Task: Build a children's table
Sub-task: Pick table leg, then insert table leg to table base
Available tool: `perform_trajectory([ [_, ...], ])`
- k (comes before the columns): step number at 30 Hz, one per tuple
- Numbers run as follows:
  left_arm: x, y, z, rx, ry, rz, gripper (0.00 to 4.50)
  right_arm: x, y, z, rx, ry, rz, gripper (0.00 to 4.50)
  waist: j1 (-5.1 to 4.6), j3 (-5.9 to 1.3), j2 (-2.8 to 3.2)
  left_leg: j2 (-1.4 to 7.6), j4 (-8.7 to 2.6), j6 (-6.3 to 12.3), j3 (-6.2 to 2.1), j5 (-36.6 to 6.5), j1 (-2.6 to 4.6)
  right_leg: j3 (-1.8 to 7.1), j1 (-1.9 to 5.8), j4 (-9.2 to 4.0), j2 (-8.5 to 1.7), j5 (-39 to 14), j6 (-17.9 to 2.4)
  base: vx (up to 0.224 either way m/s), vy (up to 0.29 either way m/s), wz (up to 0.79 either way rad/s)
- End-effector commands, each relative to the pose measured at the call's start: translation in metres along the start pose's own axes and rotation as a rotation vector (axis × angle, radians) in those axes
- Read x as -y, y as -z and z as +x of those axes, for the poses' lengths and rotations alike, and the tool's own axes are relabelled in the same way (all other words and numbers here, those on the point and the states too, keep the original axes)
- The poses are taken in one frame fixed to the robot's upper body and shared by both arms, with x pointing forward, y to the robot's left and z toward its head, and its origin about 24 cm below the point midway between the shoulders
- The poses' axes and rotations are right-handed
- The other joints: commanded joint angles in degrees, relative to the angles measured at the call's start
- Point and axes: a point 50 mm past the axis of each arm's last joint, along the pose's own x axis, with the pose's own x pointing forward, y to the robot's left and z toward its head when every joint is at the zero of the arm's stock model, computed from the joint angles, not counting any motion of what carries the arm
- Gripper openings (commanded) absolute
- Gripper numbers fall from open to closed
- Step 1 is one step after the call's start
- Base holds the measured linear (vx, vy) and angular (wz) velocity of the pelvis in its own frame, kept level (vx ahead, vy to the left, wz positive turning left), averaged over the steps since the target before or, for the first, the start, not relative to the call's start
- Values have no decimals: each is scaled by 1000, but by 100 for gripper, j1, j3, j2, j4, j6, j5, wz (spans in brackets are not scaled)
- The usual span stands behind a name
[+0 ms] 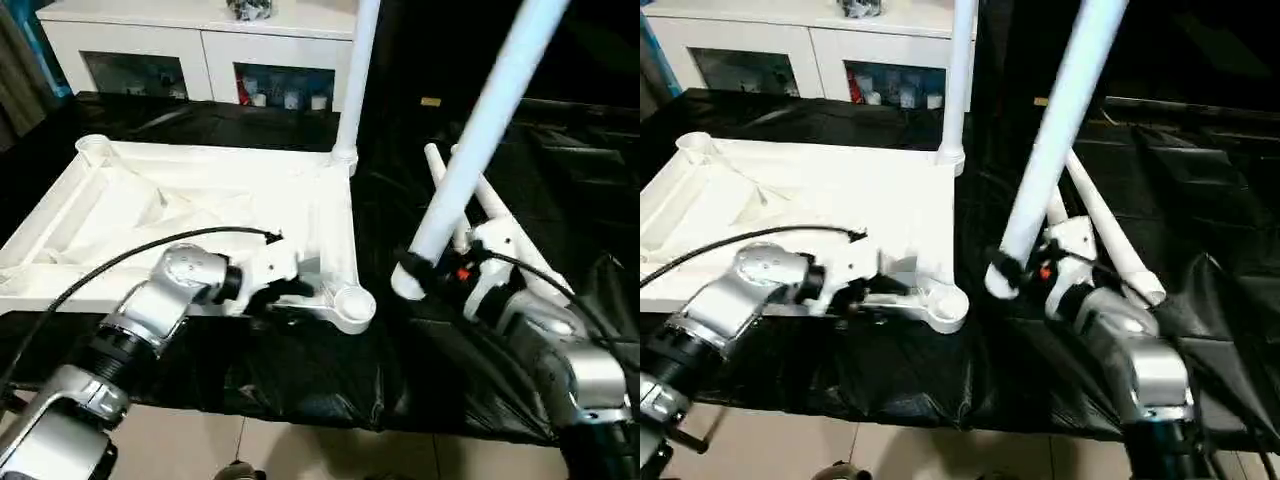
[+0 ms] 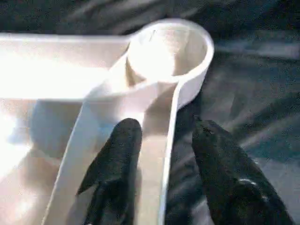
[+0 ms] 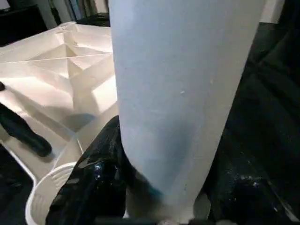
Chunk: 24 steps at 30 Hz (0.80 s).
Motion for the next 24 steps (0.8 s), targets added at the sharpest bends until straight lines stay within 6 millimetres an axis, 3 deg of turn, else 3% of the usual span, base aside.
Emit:
perform_trajectory([
  [1,-6,-3,-4,0,-15,26,173,-4,-6,1,23,-17,-26,189,-11,-414,66,176,-422,-204,-116,-1450,124,265,244,-432,-356,-1372,-990,0,0,0],
  [12,-11,11,-13,-15,-19,6,83,-12,-4,2,30,-75,-26,189,7,-409,77,184,-428,-210,-114,-1528,128,274,249,-425,-376,-1304,-1089,0,0,0],
  [21,-12,17,-14,-43,3,3,25,-14,-4,2,34,-110,-25,189,3,-387,86,181,-446,-237,-132,-1735,131,270,240,-484,-395,-1794,-975,0,0,0],
  [24,-12,15,-12,-15,12,-17,8,-17,-5,3,34,-141,-10,189,-21,-398,98,185,-456,-245,-151,-1660,101,261,269,-457,-395,-1679,-977,0,0,0],
])
